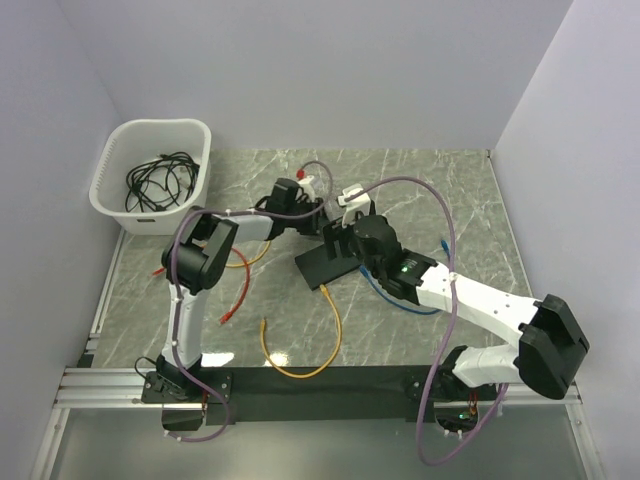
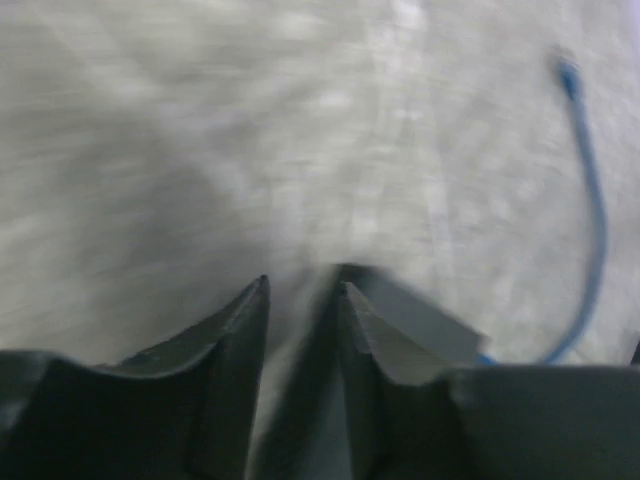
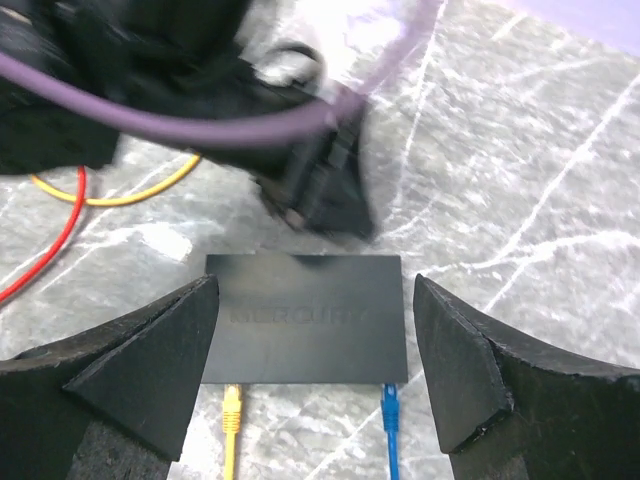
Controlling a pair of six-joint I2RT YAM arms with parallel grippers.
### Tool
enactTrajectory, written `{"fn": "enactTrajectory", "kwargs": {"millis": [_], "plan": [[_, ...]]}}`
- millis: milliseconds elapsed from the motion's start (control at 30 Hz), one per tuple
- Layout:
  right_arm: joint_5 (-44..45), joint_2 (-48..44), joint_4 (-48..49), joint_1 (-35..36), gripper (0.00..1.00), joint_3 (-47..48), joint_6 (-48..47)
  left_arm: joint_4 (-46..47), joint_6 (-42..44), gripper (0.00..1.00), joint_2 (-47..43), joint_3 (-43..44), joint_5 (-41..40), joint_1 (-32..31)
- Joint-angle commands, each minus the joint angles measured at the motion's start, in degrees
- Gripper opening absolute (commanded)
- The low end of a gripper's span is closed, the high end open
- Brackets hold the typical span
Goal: Insert the plug into the switch port
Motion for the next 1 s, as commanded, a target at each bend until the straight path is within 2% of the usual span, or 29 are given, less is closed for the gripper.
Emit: {"fn": "enactTrajectory", "kwargs": {"millis": [0, 167, 367, 600, 867, 967], "plan": [[3.2, -2.1, -0.3, -0.1, 0.85, -1.2, 2.4, -6.1, 0.8, 0.44, -4.0, -2.6, -4.7, 4.0], [3.6, -1.4, -0.8, -0.2, 0.85, -1.0, 3.6, -8.2, 2.6, 0.46, -9.3, -4.3, -8.1, 7.4], [2.4, -1.1, 1.0, -0.1, 0.84, -2.2, 4.5, -9.4, 4.2, 0.45, -13.1, -5.9, -8.4, 10.0], [1.9, 0.8, 1.1, -0.1, 0.84, -2.0, 5.1, -9.5, 1.7, 0.44, -16.7, -7.4, -11.6, 11.7], [1.3, 1.0, 0.7, -0.2, 0.83, -1.9, 5.8, -16.8, 3.4, 0.44, -18.3, -4.2, -24.4, 11.9], [1.2, 1.5, 0.3, -0.2, 0.83, -1.6, 5.9, -18.2, 4.0, 0.44, -17.8, -3.5, -26.5, 11.9]]}}
